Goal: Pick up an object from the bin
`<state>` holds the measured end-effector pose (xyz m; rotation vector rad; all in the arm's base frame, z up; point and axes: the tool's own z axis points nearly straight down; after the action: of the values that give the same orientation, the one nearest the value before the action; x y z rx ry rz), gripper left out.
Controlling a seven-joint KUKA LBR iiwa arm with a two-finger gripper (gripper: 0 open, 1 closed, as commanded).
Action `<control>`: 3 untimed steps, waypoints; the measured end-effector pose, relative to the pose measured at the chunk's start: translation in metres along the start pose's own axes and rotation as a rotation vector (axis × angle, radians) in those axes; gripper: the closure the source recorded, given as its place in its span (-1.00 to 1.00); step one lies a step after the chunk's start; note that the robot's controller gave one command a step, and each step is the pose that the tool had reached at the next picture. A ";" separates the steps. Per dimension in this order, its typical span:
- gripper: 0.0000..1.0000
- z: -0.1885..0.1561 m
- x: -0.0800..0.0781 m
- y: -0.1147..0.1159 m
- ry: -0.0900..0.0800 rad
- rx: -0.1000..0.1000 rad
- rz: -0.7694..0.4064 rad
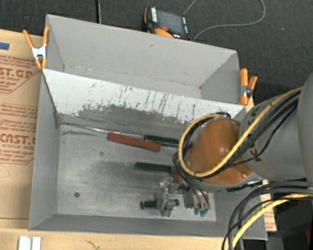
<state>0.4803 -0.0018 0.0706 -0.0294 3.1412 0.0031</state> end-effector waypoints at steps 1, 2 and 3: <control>-1.00 0.000 -0.001 0.000 -0.008 0.000 0.001; 1.00 0.000 0.000 0.000 -0.002 0.000 0.000; -1.00 0.000 -0.002 0.000 -0.008 0.000 0.001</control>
Offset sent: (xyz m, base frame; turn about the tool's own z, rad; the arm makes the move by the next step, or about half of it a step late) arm 0.0000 0.0000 0.0000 0.0000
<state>0.4818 -0.0017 0.0704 -0.0278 3.1336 0.0035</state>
